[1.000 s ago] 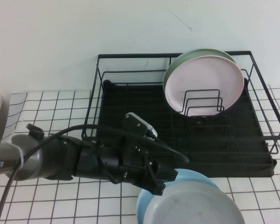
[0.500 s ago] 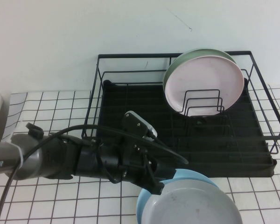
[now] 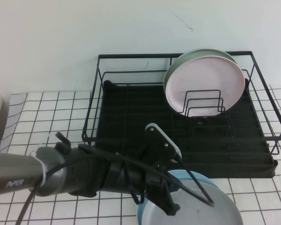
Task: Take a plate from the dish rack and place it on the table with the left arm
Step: Place the plate from the table
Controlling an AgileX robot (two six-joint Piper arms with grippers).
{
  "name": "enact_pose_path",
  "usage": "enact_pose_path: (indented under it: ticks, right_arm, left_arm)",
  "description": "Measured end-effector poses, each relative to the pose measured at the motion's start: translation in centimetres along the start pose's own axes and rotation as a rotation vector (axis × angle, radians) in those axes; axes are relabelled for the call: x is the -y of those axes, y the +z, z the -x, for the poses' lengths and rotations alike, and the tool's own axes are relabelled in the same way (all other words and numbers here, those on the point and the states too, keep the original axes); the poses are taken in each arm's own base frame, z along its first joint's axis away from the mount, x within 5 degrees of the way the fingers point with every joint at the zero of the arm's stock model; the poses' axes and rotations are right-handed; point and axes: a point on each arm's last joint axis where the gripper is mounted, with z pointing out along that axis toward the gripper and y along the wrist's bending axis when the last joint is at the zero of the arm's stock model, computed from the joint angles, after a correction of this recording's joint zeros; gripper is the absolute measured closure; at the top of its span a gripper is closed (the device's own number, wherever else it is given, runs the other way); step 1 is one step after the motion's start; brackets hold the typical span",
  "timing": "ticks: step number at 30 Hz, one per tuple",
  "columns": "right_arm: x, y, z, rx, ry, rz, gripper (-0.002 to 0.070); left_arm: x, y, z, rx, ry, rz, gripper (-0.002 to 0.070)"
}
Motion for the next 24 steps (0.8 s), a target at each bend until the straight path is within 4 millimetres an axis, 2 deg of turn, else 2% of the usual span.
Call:
enact_pose_path:
  ticks: [4, 15, 20, 24]
  right_arm:
    - [0.0, 0.0, 0.0, 0.0, 0.0, 0.0, 0.0679]
    - [0.0, 0.0, 0.0, 0.0, 0.0, 0.0, 0.0679]
    - [0.0, 0.0, 0.0, 0.0, 0.0, 0.0, 0.0679]
    - [0.0, 0.0, 0.0, 0.0, 0.0, 0.0, 0.0679]
  left_arm:
    - [0.5, 0.3, -0.1, -0.018, 0.033, 0.023, 0.0675]
    - [-1.1, 0.7, -0.9, -0.085, 0.118, 0.177, 0.0676]
    - [-0.3, 0.8, -0.6, -0.052, 0.136, 0.091, 0.0676]
    - [0.5, 0.4, 0.5, 0.006, 0.172, 0.018, 0.0676]
